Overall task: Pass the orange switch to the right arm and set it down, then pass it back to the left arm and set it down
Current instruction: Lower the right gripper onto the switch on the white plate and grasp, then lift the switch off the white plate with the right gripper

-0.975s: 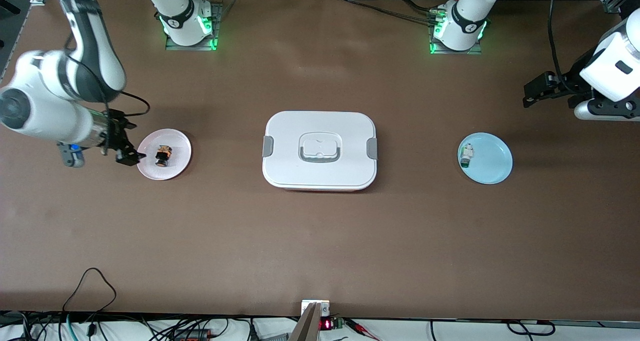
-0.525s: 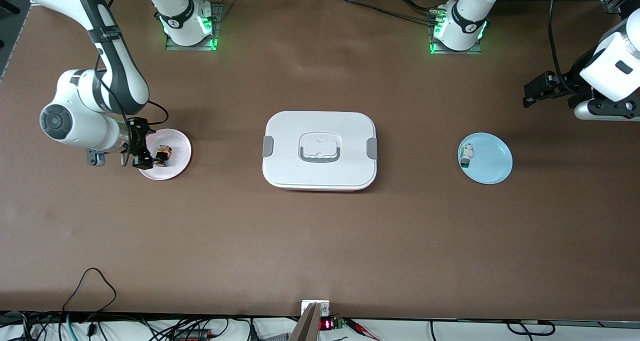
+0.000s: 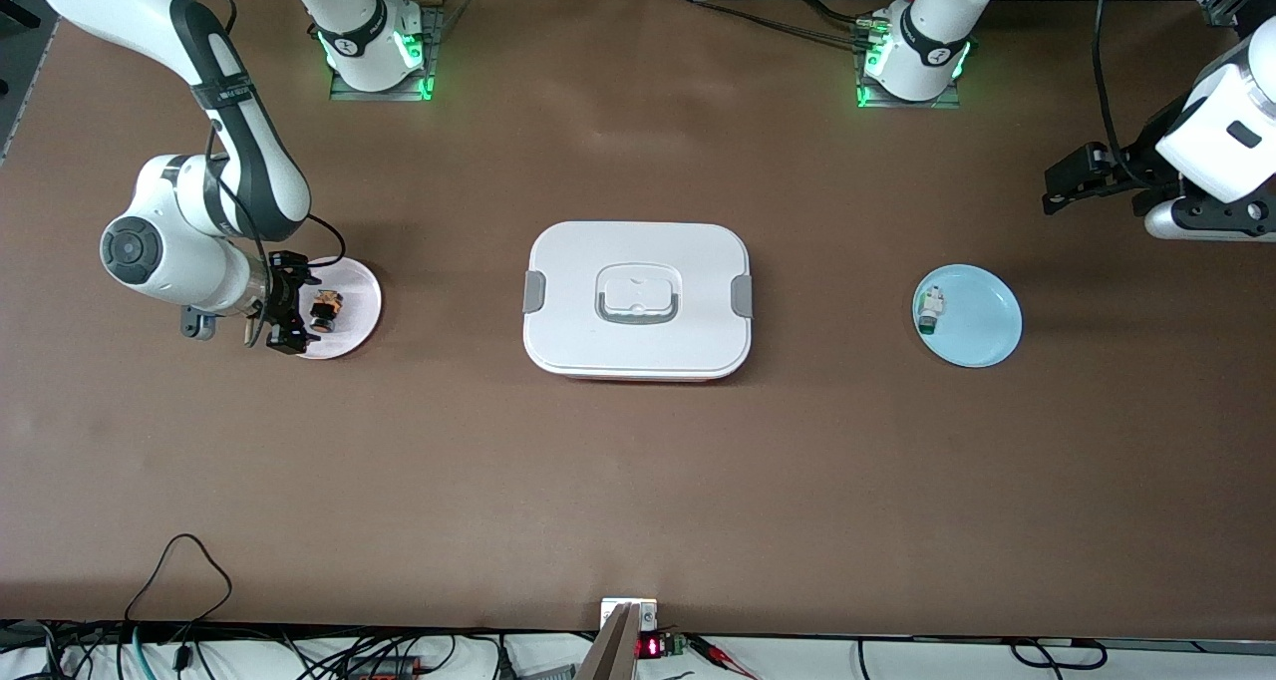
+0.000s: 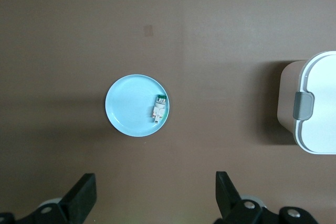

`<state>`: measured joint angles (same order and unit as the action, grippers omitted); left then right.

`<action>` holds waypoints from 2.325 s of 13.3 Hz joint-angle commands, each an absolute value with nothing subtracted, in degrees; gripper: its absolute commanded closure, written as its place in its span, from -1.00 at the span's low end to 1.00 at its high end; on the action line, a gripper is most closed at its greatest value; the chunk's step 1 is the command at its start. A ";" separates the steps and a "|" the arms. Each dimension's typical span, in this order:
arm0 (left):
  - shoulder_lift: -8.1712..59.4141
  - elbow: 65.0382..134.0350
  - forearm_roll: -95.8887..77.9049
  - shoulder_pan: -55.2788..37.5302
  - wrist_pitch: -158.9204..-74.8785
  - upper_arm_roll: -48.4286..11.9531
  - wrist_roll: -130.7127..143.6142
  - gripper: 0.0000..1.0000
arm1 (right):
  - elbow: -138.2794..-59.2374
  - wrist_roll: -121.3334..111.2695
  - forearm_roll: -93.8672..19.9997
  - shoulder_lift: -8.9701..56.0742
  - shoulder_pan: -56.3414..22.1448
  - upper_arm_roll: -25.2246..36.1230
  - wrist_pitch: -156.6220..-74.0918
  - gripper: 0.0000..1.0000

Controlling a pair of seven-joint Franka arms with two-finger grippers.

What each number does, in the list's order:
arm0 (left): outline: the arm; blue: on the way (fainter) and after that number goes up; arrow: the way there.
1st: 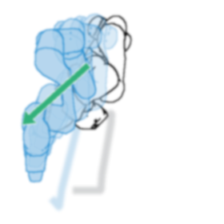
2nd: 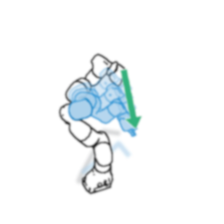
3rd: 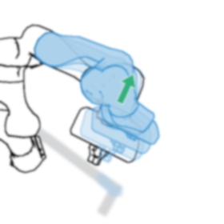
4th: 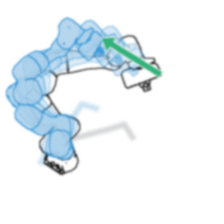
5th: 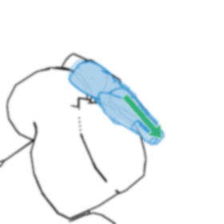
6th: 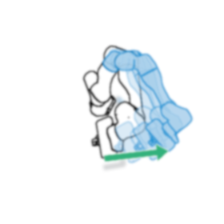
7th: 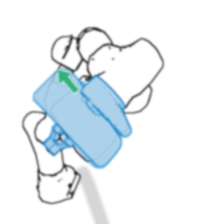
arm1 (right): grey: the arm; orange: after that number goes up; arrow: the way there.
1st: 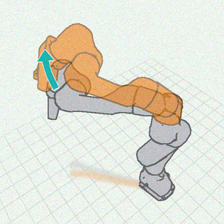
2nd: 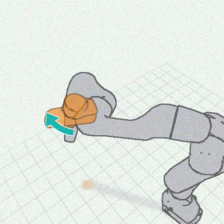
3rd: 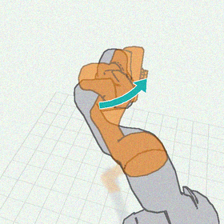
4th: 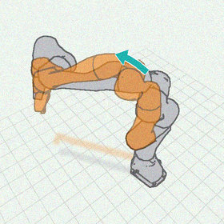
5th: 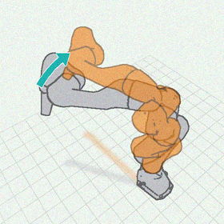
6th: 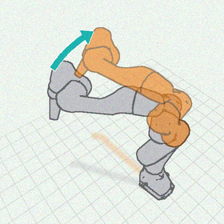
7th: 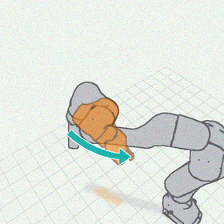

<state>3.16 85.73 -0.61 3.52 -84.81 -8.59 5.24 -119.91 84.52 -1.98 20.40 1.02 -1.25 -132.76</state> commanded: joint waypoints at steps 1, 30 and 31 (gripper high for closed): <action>2.55 85.87 0.18 3.87 -84.29 -8.88 4.57 -1.00 | -120.67 85.96 -2.20 21.09 1.58 -1.49 -135.43 -0.99; 2.64 85.78 -0.09 3.87 -84.46 -8.88 3.96 -1.00 | -128.67 83.06 -2.20 23.47 3.43 -1.76 -149.85 -0.53; 2.64 85.78 -0.09 3.87 -84.46 -8.88 3.78 -1.00 | -128.67 82.88 -2.20 23.38 3.17 -1.84 -149.85 -0.31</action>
